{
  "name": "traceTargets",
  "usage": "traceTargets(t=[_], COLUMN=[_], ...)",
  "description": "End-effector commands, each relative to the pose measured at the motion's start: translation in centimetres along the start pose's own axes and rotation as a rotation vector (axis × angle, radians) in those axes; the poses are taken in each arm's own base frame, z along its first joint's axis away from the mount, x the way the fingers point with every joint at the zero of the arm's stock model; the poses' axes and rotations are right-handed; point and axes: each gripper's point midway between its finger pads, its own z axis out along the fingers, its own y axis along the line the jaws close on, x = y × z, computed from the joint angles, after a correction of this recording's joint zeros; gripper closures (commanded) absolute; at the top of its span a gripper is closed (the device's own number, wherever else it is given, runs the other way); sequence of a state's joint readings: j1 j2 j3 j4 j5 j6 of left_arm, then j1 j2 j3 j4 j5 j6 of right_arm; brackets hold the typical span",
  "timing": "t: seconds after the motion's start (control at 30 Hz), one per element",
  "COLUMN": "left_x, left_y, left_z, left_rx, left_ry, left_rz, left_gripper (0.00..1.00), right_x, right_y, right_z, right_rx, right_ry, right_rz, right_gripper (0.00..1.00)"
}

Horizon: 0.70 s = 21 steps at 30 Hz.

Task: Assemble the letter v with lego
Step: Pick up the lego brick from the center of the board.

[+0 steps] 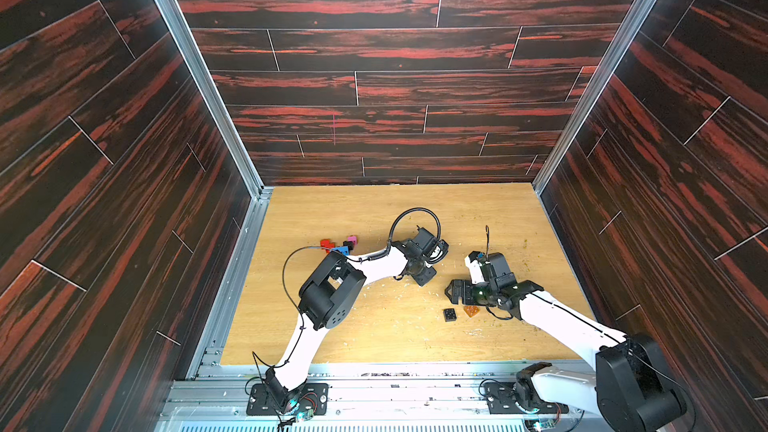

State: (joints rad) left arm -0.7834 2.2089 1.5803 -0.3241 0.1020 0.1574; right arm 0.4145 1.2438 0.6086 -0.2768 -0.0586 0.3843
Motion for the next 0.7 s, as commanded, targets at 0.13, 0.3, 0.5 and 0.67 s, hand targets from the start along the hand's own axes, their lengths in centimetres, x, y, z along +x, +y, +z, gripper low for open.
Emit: traceTargets(t=[0.13,0.3,0.5,0.67], left_x=[3.8,4.3,4.5,5.0], left_y=[-0.6,-0.6,-0.6,-0.7], left_z=[0.7,1.0,1.3,1.6], left_rx=[0.045,0.048,0.050,0.049], left_ry=[0.097,0.109,0.108,0.096], left_rz=[-0.022,-0.030,-0.036,-0.049], left_gripper=[0.56,0.56,0.54,0.54], right_x=[-0.5,-0.5,-0.5,-0.5], right_y=[0.4,0.4,0.5,0.4], right_z=[-0.3,-0.2,-0.2,-0.2], right_rx=[-0.007,-0.008,-0.008,-0.006], right_ry=[-0.007,-0.005,-0.004,-0.003], right_rz=[0.000,-0.001,-0.001,-0.001], right_gripper=[0.01,0.02,0.02,0.02])
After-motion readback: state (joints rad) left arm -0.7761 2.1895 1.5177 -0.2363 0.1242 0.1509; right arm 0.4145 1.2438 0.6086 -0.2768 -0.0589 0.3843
